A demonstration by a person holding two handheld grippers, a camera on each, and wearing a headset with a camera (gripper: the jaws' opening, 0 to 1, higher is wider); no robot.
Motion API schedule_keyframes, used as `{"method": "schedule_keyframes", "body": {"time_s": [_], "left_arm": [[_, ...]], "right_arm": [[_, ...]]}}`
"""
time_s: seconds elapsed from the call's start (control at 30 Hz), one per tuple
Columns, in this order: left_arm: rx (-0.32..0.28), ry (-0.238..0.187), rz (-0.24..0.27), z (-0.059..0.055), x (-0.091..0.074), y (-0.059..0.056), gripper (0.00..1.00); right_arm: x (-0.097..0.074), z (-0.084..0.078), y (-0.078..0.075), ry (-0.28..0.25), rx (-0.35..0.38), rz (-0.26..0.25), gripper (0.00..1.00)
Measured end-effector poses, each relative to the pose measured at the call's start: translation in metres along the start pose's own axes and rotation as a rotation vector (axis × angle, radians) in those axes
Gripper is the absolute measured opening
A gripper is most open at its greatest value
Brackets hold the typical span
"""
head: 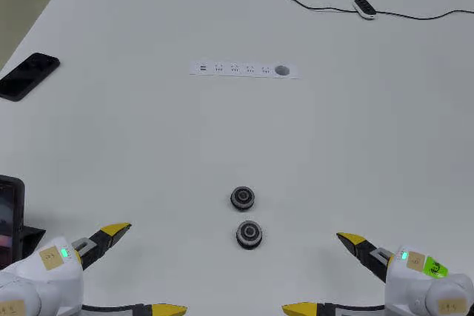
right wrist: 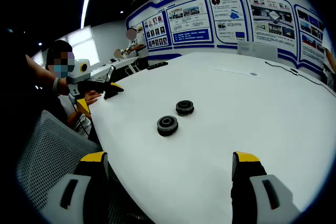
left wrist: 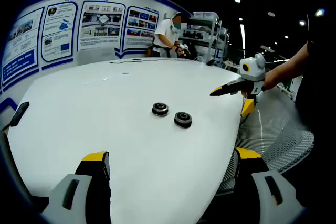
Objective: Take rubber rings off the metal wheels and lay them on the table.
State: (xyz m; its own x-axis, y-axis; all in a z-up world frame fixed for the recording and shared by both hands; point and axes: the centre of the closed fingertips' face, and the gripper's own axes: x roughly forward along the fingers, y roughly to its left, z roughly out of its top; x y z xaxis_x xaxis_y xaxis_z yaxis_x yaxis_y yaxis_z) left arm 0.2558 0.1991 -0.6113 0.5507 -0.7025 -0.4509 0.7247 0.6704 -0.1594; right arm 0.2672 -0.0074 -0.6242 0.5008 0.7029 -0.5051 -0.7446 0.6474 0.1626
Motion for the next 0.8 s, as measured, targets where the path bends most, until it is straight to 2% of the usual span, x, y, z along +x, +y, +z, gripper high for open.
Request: {"method": "schedule_keyframes", "body": {"time_s": [0.4, 0.8], "left_arm": [[-0.003, 0.011, -0.004, -0.003, 0.002, 0.0, 0.98], [0.006, 0.025, -0.014, -0.003, 0.011, 0.004, 0.9]], "right_arm": [[0.001, -0.002, -0.001, 0.007, 0.016, -0.002, 0.99], [0.015, 0.006, 0.0, 0.001, 0.051, 0.006, 0.99]]}}
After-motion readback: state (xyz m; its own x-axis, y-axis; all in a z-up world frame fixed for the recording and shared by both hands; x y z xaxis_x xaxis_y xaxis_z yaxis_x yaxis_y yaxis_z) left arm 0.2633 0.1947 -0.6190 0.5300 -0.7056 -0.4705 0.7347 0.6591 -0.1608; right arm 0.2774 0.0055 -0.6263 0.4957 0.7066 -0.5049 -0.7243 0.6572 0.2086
